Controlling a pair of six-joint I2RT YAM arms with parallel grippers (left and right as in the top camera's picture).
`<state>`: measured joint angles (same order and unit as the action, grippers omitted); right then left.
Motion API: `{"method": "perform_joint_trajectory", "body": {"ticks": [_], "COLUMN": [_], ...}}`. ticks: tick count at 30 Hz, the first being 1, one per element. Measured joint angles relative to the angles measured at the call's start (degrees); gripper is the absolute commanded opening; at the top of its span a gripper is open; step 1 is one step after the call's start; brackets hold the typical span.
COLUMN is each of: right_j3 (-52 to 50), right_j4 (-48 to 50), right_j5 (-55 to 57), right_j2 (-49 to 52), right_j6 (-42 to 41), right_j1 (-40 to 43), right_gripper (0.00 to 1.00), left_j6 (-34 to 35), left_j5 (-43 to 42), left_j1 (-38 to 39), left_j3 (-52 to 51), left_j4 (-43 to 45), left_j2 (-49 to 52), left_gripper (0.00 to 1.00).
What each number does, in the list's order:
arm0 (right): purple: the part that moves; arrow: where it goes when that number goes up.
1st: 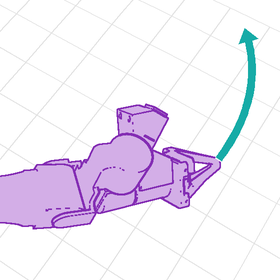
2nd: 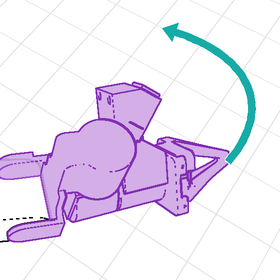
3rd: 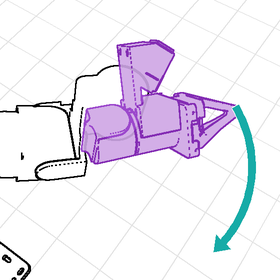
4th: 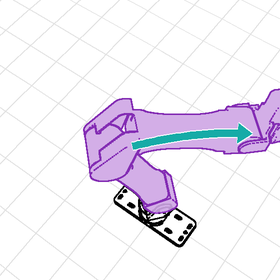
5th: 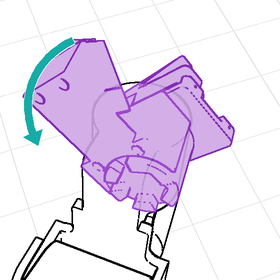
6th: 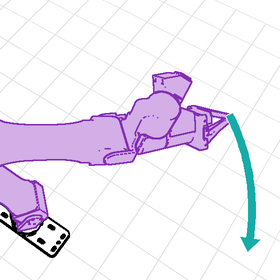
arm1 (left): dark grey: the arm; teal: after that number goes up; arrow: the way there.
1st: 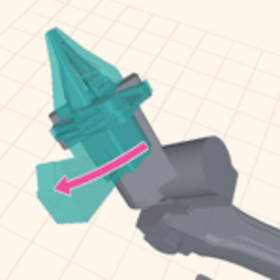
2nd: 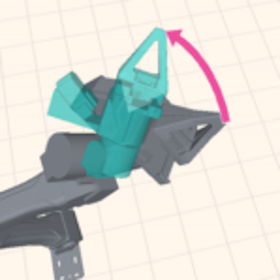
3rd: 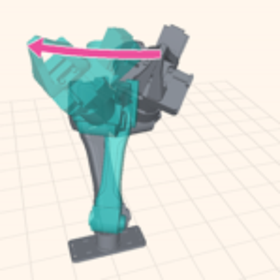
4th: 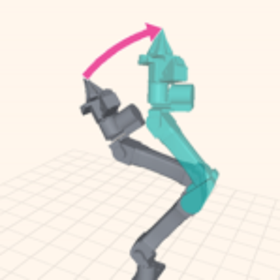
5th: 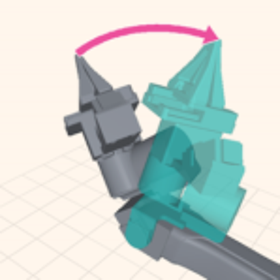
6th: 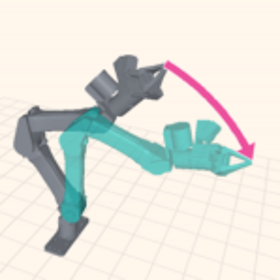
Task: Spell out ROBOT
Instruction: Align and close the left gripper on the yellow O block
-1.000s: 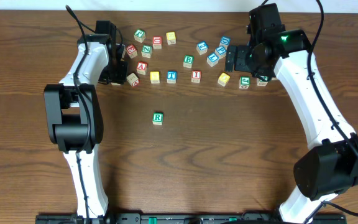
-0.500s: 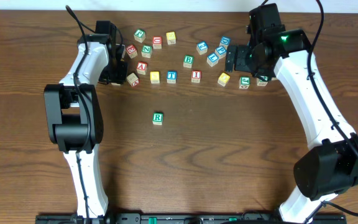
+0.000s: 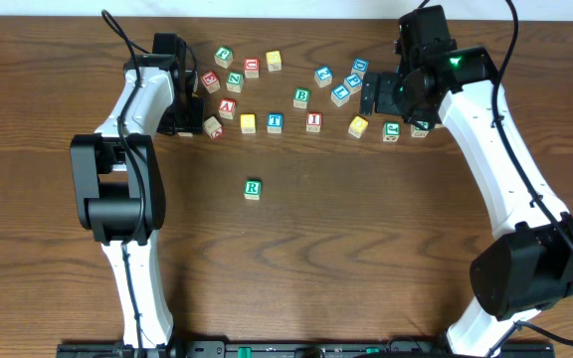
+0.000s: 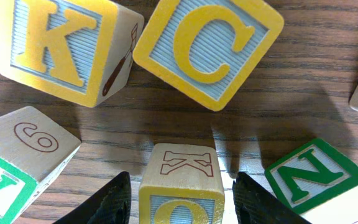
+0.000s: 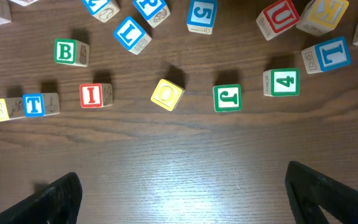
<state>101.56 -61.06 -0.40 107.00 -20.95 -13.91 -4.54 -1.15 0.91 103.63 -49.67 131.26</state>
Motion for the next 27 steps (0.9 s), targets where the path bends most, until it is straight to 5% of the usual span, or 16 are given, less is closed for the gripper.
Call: {"method": "perform_joint_trajectory", "body": {"ticks": [17,27], "right_j3": [0.0,0.0], "right_j4": [0.0,0.0], "right_j5": [0.0,0.0], "right_j2": [0.0,0.0], "right_j6": [0.0,0.0], "right_j1": [0.0,0.0], "right_gripper": [0.99,0.99], "left_j6": [0.2,0.2], "left_j5": [0.0,0.0], "left_j1": [0.0,0.0], "left_j3": [0.0,0.3], "left_j4": [0.0,-0.7], "left_j2": [-2.1,-6.5], "left_gripper": [0.31,0.32]}}
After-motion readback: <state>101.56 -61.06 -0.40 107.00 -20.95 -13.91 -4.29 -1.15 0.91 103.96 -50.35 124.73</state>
